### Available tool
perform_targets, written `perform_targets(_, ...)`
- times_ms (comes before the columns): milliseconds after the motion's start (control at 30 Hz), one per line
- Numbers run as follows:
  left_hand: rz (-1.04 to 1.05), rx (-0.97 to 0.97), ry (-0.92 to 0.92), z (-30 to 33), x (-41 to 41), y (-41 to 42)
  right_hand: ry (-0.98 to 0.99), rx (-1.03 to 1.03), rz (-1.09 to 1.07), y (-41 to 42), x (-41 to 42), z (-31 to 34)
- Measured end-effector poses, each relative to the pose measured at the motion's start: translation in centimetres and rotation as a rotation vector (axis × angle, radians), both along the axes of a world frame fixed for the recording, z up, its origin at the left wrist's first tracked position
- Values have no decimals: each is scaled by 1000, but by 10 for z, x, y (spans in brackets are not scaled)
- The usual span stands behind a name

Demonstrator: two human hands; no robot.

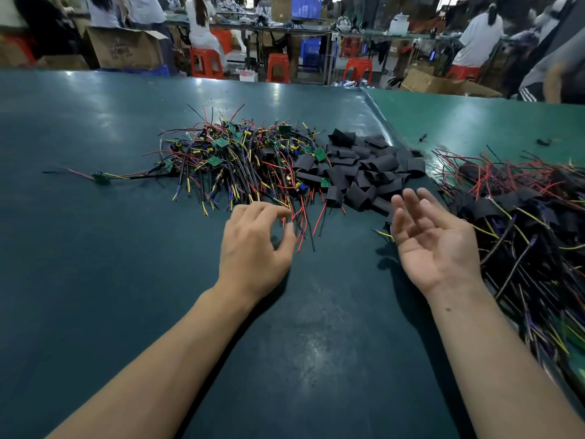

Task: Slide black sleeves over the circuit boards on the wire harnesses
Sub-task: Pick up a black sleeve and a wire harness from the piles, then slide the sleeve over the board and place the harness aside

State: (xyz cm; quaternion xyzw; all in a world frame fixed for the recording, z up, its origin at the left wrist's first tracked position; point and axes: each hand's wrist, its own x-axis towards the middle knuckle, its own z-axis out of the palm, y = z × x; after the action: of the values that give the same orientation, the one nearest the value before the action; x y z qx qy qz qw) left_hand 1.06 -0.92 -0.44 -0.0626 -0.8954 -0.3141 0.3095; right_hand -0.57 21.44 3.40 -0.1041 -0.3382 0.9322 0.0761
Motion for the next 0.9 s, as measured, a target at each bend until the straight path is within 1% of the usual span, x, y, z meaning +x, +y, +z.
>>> perform_targets(100, 116, -153, -288, -4, -5, -3, -9, 100, 83, -7, 3, -2)
perform_targets(133, 138, -197, -336, -6, -6, -2, -13, 111, 107, -9, 3, -3)
perform_targets(200, 186, -192, -344, -8, -8, -3, -24, 129, 146, -13, 4, -5)
perform_targets(267, 271, -99, -340, -7, -11, -7, -32, 165, 171, -16, 4, -6)
perform_targets(333, 285, -39, -345, -6, -13, -10, -33, 182, 185, -17, 4, -7)
perform_targets(467, 234, 135, -179, -2, -11, -9, -21, 170, 210, -20, 6, -7)
perform_targets(533, 243, 204, -139, 0, -11, -11, -20, 195, 228, -21, 6, -7)
perform_targets(600, 253, 187, -196, -1, -13, -15, -19, 218, 250, -22, 7, -8)
perform_targets(700, 282, 90, -320, -5, -20, -19, -5, 218, 268, -25, 8, -9)
perform_targets(800, 304, 138, -353, -3, -23, -19, 19, 228, 288, -27, 9, -11)
perform_targets(900, 342, 128, -387, 1, -21, -17, 19, 254, 302, -28, 8, -12)
